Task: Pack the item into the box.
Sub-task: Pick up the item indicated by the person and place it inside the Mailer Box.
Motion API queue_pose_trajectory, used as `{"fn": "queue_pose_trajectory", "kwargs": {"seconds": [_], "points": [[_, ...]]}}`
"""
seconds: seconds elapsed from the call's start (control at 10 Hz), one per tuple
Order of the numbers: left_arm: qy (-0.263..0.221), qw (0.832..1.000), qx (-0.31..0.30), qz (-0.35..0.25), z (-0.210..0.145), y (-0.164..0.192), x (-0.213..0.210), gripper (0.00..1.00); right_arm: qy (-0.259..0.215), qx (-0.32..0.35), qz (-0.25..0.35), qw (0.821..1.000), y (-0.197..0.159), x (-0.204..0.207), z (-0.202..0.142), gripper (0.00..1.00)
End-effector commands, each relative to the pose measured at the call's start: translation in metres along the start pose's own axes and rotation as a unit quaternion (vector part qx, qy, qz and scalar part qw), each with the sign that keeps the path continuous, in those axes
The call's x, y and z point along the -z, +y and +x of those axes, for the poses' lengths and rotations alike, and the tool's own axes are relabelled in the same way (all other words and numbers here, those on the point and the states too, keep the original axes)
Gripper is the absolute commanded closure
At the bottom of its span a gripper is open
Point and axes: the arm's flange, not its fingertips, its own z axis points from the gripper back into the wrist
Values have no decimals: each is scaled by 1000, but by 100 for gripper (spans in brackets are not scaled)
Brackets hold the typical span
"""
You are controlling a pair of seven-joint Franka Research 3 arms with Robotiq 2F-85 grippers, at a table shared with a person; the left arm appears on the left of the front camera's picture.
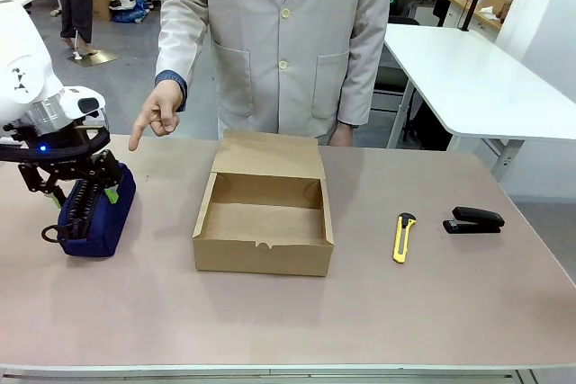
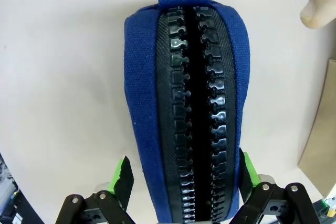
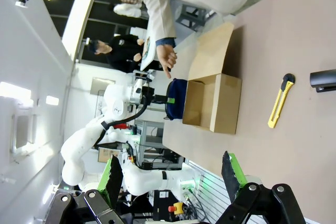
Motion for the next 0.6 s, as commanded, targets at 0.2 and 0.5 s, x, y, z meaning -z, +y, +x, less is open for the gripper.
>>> {"fn": "queue_pose_trajectory", "kwargs": {"seconds": [0.2,0.5], "points": [[-9,1000,-12,24,0,-4,0,57,-5,-13,8,1000,2,1,3,0],[-18,999,-19,33,-3,-6,-2,100,-5,-13,8,1000,2,1,3,0]]}}
